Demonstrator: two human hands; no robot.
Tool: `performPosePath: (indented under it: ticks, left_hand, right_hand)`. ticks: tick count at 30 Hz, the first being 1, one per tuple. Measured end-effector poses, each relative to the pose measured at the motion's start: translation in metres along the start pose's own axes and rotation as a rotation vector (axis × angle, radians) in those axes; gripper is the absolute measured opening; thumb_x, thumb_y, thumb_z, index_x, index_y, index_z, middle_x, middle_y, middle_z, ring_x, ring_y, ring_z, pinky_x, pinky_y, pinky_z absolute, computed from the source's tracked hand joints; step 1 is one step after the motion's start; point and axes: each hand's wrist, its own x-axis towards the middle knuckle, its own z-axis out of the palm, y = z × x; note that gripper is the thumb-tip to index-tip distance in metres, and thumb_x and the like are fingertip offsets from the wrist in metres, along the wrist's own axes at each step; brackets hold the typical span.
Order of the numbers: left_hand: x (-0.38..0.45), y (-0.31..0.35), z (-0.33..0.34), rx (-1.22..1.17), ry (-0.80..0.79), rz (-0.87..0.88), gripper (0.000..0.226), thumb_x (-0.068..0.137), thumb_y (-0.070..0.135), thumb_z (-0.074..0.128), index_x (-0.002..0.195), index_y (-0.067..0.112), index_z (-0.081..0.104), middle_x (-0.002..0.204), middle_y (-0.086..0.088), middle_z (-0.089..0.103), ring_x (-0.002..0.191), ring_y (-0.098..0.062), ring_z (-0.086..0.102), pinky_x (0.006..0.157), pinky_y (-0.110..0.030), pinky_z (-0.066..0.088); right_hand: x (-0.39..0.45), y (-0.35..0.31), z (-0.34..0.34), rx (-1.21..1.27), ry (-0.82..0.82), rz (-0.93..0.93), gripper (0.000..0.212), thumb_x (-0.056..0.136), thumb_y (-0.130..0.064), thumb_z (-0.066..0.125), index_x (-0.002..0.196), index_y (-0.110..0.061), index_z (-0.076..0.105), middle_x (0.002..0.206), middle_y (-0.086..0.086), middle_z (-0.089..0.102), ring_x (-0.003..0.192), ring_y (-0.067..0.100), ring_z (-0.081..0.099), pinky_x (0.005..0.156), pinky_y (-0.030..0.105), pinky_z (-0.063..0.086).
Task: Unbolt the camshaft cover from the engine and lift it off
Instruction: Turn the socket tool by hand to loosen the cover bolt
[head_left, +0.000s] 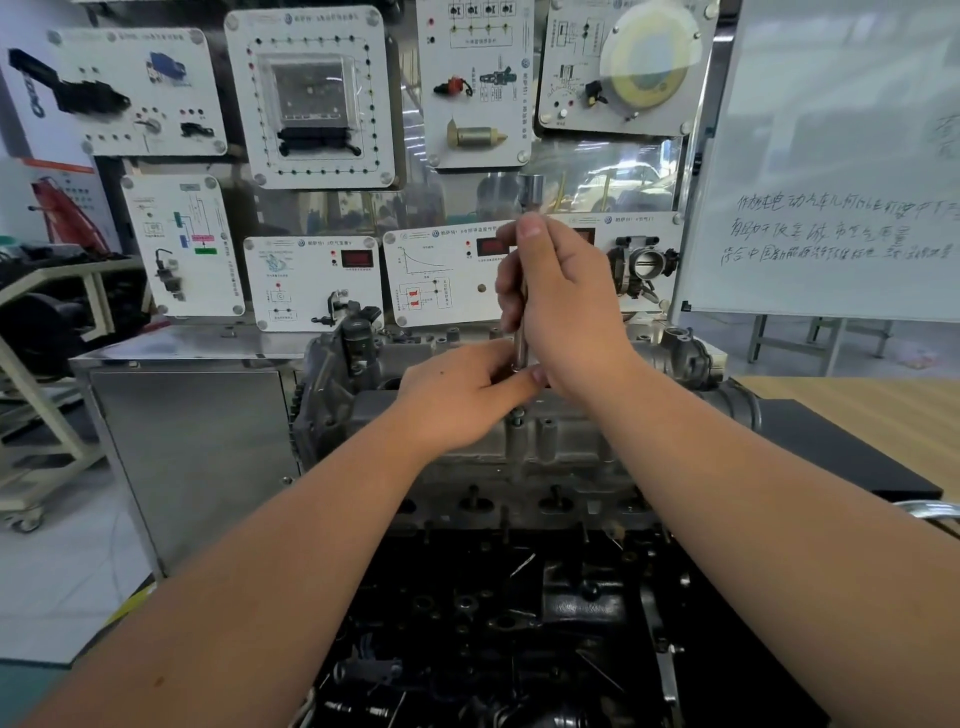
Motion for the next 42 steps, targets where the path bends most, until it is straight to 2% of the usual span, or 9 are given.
performPosePath:
  ticks: [6,13,17,22,28,32,35,38,42]
  left_hand:
    - [-0.004,-0.003,-0.007,-0.267,-0.060,0.046,0.035,0.103,0.047,0.052,0.101,0.018,0.073,0.093,-0.001,0.075,0.090,-0.021,0.070,0.094,-0.051,0.053]
    - [-0.003,-0.004,0.002,-0.236,0.047,0.055,0.032,0.095,0.052,0.063,0.076,0.028,0.056,0.060,0.011,0.053,0.058,-0.009,0.050,0.067,-0.037,0.043]
    - [-0.001,-0.003,0.007,-0.138,0.121,0.017,0.040,0.092,0.062,0.061,0.069,0.035,0.043,0.065,0.015,0.051,0.064,-0.005,0.048,0.063,-0.032,0.035]
    - [-0.002,0.000,0.008,-0.072,0.136,-0.034,0.030,0.092,0.071,0.053,0.078,0.044,0.050,0.077,0.021,0.058,0.073,0.005,0.053,0.064,-0.026,0.035]
    - [-0.004,0.004,0.010,0.072,0.181,-0.004,0.030,0.097,0.069,0.044,0.079,0.044,0.042,0.073,0.022,0.054,0.069,0.010,0.046,0.067,-0.025,0.038]
    - [0.000,0.014,0.019,-0.007,0.272,-0.010,0.023,0.103,0.055,0.045,0.098,0.035,0.055,0.083,0.013,0.062,0.076,-0.002,0.059,0.079,-0.031,0.046]
    - [0.007,0.032,0.023,-0.593,0.288,-0.097,0.011,0.106,0.038,0.050,0.099,0.034,0.058,0.082,0.011,0.069,0.077,-0.001,0.067,0.070,-0.019,0.050]
    - [0.016,0.039,0.021,-1.036,0.201,-0.189,0.024,0.104,0.038,0.056,0.094,0.018,0.064,0.064,0.007,0.068,0.064,-0.011,0.069,0.061,-0.025,0.057]
    - [0.019,0.041,0.022,-1.076,0.133,-0.240,0.054,0.097,0.058,0.059,0.058,0.022,0.050,0.049,0.003,0.042,0.042,-0.014,0.035,0.048,-0.026,0.035]
  right_hand:
    - [0.006,0.004,0.005,0.199,-0.057,0.205,0.042,0.107,-0.045,0.034,0.077,-0.018,0.047,0.050,-0.009,0.034,0.045,0.011,0.024,0.047,0.029,0.021]
    - [0.000,-0.003,-0.001,0.077,-0.106,0.239,0.057,0.092,-0.070,0.035,0.064,-0.024,0.051,0.052,-0.004,0.043,0.047,0.016,0.037,0.051,0.034,0.036]
    - [0.015,-0.028,-0.013,-0.328,-0.005,0.043,0.062,0.104,-0.052,0.040,0.081,0.001,0.062,0.062,0.003,0.052,0.054,0.011,0.047,0.058,0.031,0.041]
    - [0.051,-0.077,-0.022,-0.876,-0.242,-0.036,0.056,0.101,-0.050,0.051,0.058,-0.016,0.038,0.049,-0.004,0.033,0.029,0.005,0.027,0.034,0.014,0.025]
    - [0.070,-0.111,-0.014,-1.199,-0.497,-0.038,0.041,0.104,-0.028,0.054,0.071,-0.004,0.060,0.059,0.012,0.063,0.048,0.021,0.065,0.060,0.034,0.059]
    - [0.073,-0.122,-0.013,-1.193,-0.639,0.114,0.027,0.102,-0.009,0.052,0.095,0.007,0.073,0.078,0.016,0.075,0.072,0.030,0.076,0.067,0.037,0.064]
    - [0.075,-0.131,-0.013,-1.177,-0.645,0.097,0.017,0.092,-0.004,0.062,0.103,-0.003,0.076,0.081,0.006,0.075,0.072,0.019,0.075,0.066,0.029,0.063]
    - [0.076,-0.130,-0.016,-1.067,-0.619,0.133,0.021,0.088,-0.007,0.066,0.107,-0.006,0.075,0.090,0.007,0.076,0.073,0.018,0.073,0.072,0.033,0.064]
    - [0.051,-0.093,-0.009,-0.357,-0.293,0.292,0.022,0.094,-0.002,0.045,0.085,-0.002,0.064,0.072,0.012,0.066,0.060,0.024,0.066,0.068,0.041,0.058]
